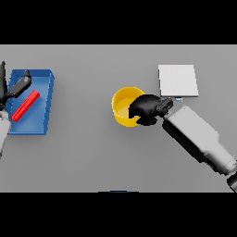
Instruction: Pick up the red beaker and tilt it to pour out 1 green nut into yellow bowl. Pick up the yellow bowl and place it on the metallic measuring scale.
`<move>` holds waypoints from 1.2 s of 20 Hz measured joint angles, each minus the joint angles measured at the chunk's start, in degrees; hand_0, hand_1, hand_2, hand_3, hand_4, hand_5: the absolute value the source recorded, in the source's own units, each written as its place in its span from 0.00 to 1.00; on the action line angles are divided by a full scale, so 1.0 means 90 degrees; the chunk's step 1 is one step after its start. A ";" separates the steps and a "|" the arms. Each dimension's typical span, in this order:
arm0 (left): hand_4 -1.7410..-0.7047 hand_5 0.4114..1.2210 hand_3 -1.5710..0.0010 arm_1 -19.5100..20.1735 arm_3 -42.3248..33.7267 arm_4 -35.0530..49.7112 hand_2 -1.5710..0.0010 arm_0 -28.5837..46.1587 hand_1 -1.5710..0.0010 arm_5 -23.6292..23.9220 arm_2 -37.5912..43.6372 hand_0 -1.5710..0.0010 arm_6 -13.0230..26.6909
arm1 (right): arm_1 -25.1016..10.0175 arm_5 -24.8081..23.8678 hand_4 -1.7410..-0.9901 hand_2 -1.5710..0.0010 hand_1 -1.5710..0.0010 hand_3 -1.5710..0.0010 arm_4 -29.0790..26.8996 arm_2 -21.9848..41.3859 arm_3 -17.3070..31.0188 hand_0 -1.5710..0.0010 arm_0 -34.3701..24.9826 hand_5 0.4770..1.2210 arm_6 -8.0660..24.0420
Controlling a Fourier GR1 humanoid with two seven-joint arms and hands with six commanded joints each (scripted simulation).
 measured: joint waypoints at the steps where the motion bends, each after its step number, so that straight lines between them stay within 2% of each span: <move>1: 0.97 0.35 1.00 -0.0027 -0.0066 0.0009 1.00 0.0041 1.00 -0.0031 -0.0033 1.00 0.0033 | -0.0062 0.0056 0.01 0.13 0.01 0.17 -0.0032 -0.0039 -0.0122 0.01 0.0028 0.99 0.0043; 5: 0.97 0.35 1.00 0.0023 -0.0189 0.0063 1.00 0.0054 1.00 -0.0073 0.0010 1.00 0.0072 | -0.0289 0.0324 0.00 0.10 0.01 0.21 -0.0161 -0.0295 -0.0478 0.01 -0.0093 1.00 0.0267; 8: 0.97 0.35 1.00 0.0008 -0.0094 0.0062 1.00 0.0019 1.00 -0.0057 0.0018 1.00 0.0022 | -0.0457 0.0261 0.00 0.09 0.00 0.20 -0.0193 -0.0503 -0.0729 0.00 -0.0152 1.00 0.0445; 9: 0.97 0.35 1.00 0.0070 -0.0137 0.0059 1.00 0.0087 1.00 -0.0060 0.0040 1.00 -0.0023 | -0.0494 0.0248 0.00 0.09 0.00 0.19 -0.0216 -0.0567 -0.0738 0.00 -0.0174 1.00 0.0451; 11: 0.96 0.35 1.00 0.0009 -0.0142 0.0049 1.00 0.0016 1.00 -0.0031 0.0024 1.00 0.0072 | -0.0540 0.0185 0.00 0.08 0.00 0.12 -0.0258 -0.0690 -0.0651 0.00 -0.0238 1.00 0.0434; 12: 0.96 0.36 1.00 -0.0019 -0.0165 0.0039 1.00 -0.0006 1.00 -0.0026 0.0003 1.00 0.0096 | -0.0573 0.0121 0.00 0.07 0.00 0.14 -0.0275 -0.0745 -0.0576 0.00 -0.0259 1.00 0.0366; 14: 0.96 0.36 1.00 0.0024 -0.0142 -0.0008 1.00 -0.0014 1.00 -0.0030 -0.0007 1.00 0.0122 | -0.0595 0.0170 0.00 0.06 0.00 0.18 -0.0319 -0.0927 -0.0468 0.00 -0.0330 1.00 0.0635; 16: 0.96 0.37 1.00 0.0099 -0.0136 0.0000 1.00 -0.0023 1.00 -0.0065 0.0034 1.00 0.0148 | -0.0816 0.0020 0.00 0.04 0.00 0.21 -0.0332 -0.1090 -0.0431 0.00 -0.0337 1.00 0.0513; 21: 0.97 0.36 1.00 0.0054 -0.0283 0.0032 1.00 0.0070 1.00 -0.0098 0.0021 1.00 0.0322 | -0.1189 -0.0661 0.00 0.03 0.00 0.24 -0.0188 -0.1453 0.0550 0.00 -0.0603 1.00 0.0142; 24: 0.97 0.35 1.00 0.0036 -0.0292 0.0006 1.00 0.0025 1.00 -0.0076 0.0006 1.00 0.0301 | -0.1157 -0.0899 0.00 0.04 0.00 0.25 -0.0175 -0.1609 0.1122 0.00 -0.0727 1.00 0.0056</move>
